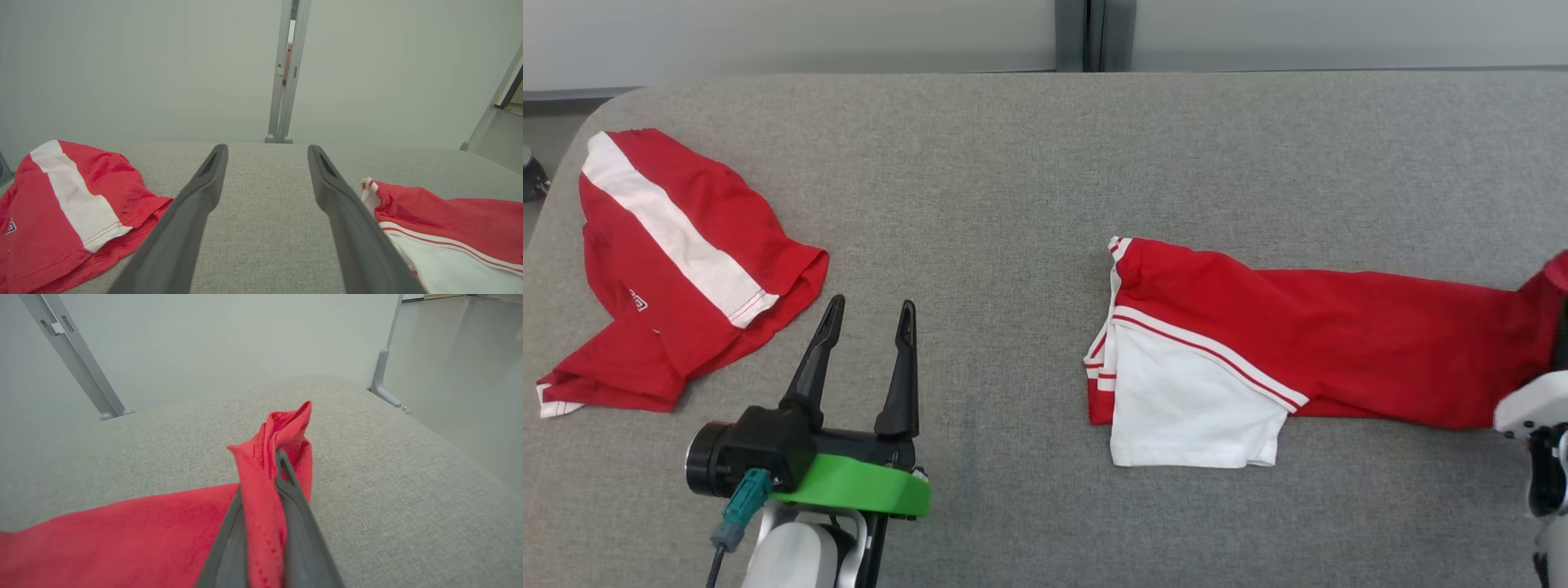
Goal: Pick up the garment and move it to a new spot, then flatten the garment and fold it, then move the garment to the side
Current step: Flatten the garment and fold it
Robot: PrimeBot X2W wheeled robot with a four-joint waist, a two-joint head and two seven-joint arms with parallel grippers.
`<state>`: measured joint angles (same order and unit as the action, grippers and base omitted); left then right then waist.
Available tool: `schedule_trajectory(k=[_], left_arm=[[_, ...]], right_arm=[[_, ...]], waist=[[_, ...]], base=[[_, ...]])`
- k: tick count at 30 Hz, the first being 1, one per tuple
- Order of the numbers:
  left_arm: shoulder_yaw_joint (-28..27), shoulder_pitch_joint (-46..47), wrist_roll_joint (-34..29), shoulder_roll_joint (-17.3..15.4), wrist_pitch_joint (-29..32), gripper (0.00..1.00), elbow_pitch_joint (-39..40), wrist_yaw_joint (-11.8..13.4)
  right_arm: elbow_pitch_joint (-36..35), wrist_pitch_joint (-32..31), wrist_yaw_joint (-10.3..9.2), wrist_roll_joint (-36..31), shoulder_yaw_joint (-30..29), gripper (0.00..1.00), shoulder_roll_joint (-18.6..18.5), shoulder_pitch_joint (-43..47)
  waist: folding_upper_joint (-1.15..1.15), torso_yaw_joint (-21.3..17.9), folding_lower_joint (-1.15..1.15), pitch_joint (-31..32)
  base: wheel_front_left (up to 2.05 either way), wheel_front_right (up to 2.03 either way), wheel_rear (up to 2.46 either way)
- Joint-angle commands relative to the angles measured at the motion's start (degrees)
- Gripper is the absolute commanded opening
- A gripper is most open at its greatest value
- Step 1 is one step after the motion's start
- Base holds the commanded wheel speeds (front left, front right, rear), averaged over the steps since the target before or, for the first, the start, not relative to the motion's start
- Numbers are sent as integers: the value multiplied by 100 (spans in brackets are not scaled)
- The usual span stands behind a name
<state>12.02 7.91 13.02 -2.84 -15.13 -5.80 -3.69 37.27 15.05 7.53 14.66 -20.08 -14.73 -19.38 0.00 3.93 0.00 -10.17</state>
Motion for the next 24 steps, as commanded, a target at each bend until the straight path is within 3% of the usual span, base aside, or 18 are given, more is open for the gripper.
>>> schedule_trajectory(k=[1,8,12,18,24], left_arm=[[-29,-67,33,-10,0,100,6,35],[-28,-236,184,-10,0,100,20,113],[-24,-308,185,-11,0,100,2,105],[6,-278,172,-11,0,100,-32,73],[35,-244,203,-10,0,100,-50,83]], right_arm=[[-244,17,-9,98,195,0,92,73],[-1370,17,-9,453,1606,0,587,317],[-1627,-67,-9,550,2378,0,813,391],[-1364,-96,-9,626,3068,0,1046,259],[-796,-15,-9,500,3377,0,1159,124]], waist=[[0,19,0,119],[0,138,0,359],[0,230,0,400],[0,455,0,403],[0,714,0,331]], base=[[0,0,0],[0,0,0],[0,0,0],[0,0,0],[0,0,0]])
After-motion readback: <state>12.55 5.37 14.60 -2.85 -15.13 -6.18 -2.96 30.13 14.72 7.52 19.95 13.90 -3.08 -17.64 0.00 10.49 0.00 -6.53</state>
